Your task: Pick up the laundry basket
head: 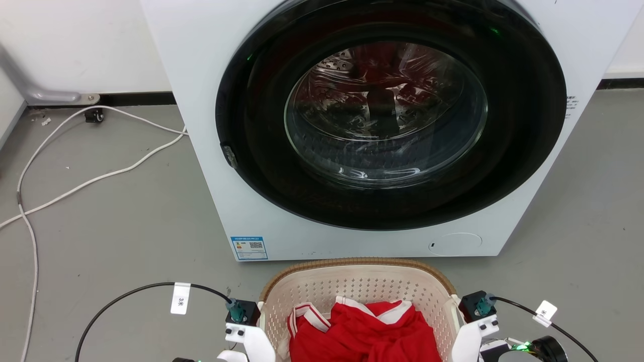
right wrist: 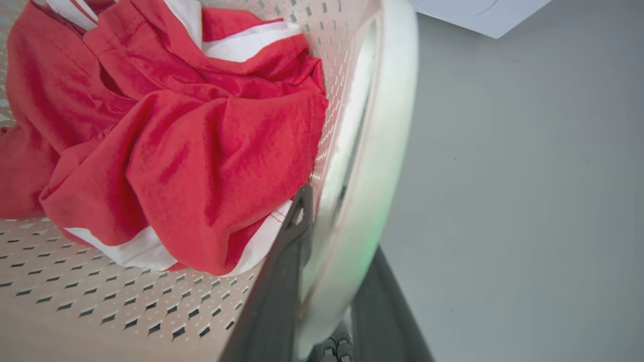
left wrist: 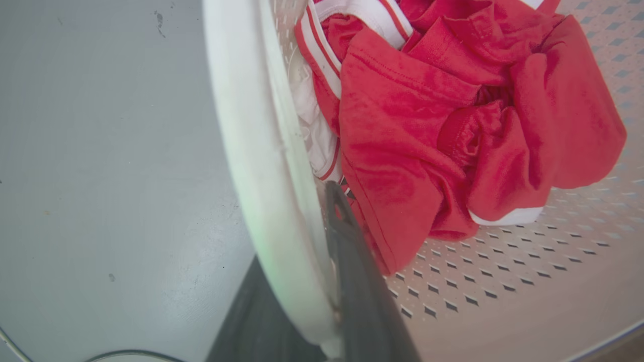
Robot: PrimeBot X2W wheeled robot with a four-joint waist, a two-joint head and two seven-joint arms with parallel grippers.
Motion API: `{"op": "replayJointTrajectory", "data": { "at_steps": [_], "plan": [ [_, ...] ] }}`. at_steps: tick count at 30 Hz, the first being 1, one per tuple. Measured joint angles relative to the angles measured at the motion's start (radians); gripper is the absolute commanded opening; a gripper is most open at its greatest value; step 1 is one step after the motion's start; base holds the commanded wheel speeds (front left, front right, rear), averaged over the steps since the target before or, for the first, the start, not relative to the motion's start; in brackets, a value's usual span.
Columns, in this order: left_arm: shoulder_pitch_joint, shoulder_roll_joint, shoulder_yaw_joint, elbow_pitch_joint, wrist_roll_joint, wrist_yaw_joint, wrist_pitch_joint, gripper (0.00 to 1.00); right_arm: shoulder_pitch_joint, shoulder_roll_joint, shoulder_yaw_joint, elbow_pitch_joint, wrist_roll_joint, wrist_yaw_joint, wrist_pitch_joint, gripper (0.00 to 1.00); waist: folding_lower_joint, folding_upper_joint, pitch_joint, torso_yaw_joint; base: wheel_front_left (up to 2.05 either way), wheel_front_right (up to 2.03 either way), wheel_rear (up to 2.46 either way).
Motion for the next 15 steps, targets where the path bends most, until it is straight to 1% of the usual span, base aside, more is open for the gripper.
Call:
{"op": "replayJointTrajectory", "data": {
  "at_steps": [15],
  "plan": [
    [-0.004, 0.002, -0.019, 0.001, -0.019, 0.0, -0.002, 0.0, 0.0, -0.001, 0.01, 0.0, 0.014, 0.0, 0.0, 0.0, 0.0, 0.0, 0.002, 0.0, 0.0, 0.0, 0.0]
  ]
}}
